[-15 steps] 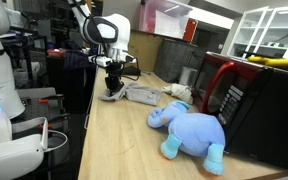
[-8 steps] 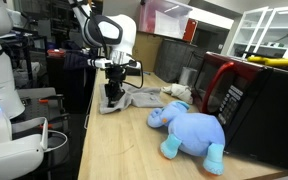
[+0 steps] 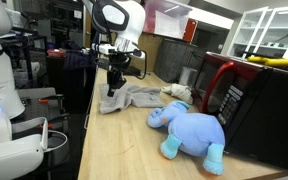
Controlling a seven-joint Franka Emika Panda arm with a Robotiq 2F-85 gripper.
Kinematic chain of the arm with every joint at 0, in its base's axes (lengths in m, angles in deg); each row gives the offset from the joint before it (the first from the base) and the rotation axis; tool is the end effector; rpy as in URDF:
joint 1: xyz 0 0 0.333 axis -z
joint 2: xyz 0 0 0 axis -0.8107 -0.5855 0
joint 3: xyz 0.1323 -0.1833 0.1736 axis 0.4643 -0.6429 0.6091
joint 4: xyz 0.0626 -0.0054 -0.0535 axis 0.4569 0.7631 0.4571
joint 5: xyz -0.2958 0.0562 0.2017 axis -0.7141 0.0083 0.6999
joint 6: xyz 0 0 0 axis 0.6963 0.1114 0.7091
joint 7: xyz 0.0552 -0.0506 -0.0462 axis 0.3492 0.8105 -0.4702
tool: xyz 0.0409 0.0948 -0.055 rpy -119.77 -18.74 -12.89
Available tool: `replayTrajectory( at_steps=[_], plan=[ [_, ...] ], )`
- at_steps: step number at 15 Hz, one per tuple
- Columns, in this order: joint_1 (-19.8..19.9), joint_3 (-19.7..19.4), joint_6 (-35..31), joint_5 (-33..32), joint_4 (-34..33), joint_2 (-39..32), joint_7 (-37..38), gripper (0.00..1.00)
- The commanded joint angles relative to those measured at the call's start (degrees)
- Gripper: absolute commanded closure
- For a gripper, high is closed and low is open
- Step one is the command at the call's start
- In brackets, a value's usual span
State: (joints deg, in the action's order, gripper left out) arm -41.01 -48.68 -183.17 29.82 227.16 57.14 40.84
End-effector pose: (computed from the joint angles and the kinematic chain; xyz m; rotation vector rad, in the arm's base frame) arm 0.3772 -0.1979 0.2883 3.0435 -0.0053 -0.3244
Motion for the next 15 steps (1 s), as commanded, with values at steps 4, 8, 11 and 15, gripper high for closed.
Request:
replayTrajectory(
  at_steps=[4, 8, 11, 15],
  plan=[
    [-5.7, 3.7, -2.3, 15.4, -4.5, 2.7, 1.4, 1.00],
    [-9.2, 7.3, -11.7, 19.8, -8.1, -3.2, 5.9, 1.00],
    [-10.1, 9.1, -18.6, 18.1, -11.5, -9.4, 9.7, 1.00],
    [-10.8, 9.4, -24.4, 12.7, -16.6, -18.2, 17.0, 1.00]
  ],
)
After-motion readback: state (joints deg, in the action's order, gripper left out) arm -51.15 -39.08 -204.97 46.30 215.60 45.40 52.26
